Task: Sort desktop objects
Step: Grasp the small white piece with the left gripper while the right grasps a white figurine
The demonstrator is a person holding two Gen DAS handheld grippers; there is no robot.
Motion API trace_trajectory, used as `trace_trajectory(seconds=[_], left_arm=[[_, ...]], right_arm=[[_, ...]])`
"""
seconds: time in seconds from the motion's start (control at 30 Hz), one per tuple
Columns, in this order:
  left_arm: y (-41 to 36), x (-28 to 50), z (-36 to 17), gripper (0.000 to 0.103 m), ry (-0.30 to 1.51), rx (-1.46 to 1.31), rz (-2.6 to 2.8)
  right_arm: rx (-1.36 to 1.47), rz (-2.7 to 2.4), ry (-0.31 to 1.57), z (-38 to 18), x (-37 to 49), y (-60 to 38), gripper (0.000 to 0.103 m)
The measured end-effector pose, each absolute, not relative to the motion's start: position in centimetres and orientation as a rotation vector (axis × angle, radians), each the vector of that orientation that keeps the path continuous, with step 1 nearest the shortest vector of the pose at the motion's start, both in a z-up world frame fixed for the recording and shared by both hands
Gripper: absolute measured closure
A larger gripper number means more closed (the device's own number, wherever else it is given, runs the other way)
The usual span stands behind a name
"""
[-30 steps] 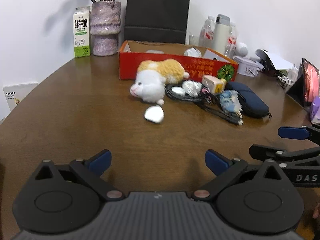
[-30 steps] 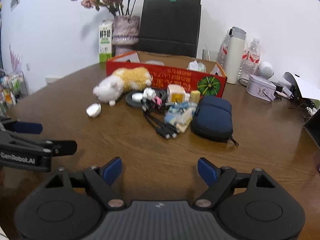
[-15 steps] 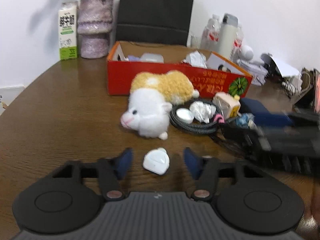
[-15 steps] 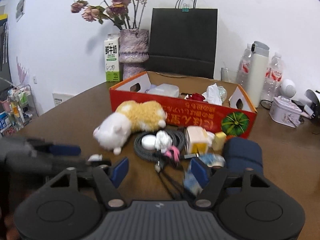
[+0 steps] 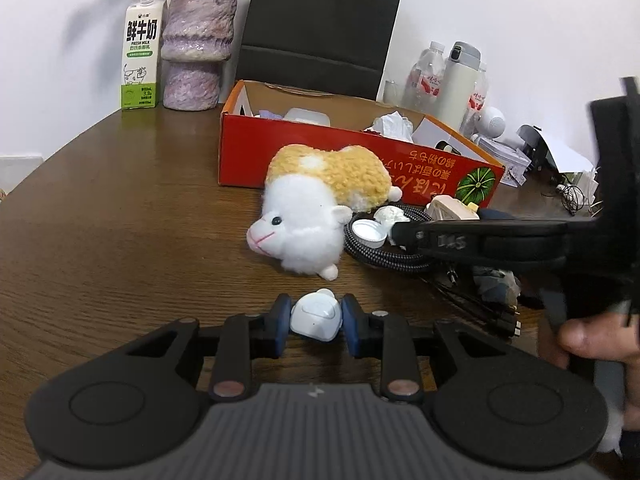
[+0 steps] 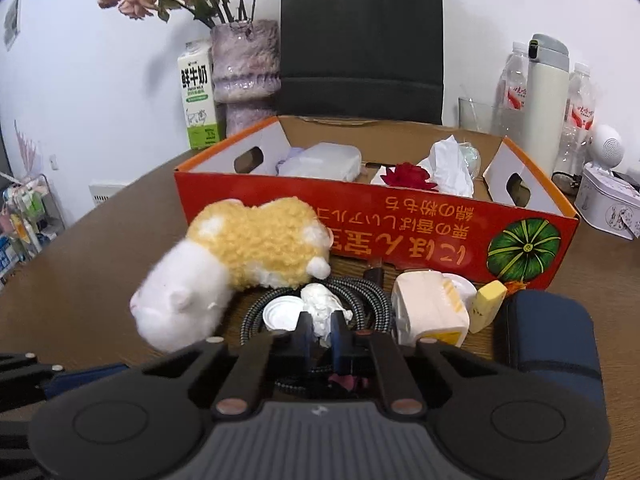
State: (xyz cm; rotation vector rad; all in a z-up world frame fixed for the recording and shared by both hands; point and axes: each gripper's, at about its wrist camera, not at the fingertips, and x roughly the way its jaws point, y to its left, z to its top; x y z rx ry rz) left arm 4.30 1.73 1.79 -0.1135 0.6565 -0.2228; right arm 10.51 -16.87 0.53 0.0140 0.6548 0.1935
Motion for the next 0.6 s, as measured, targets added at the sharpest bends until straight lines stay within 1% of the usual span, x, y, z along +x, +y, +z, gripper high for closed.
trace_trajectory(seconds=[0.1, 0.27, 0.6], left_arm=[[1.7, 3.8, 1.8, 0.075, 0.656, -0.102, -0.198], [1.4, 2.2, 2.1, 0.075, 0.666, -0.102, -0.194], [0.0, -2.7, 4.1, 0.075, 0.63, -0.069, -0.225]], right_arm=[[0.054, 0.194, 0.622, 1.6, 9.0, -17.4, 0.095], [0.052, 0.212, 0.562, 3.6, 3.9, -18.4, 0.095], [0.026, 0.18, 0.596, 2.8, -5.3, -20.3, 0.095]])
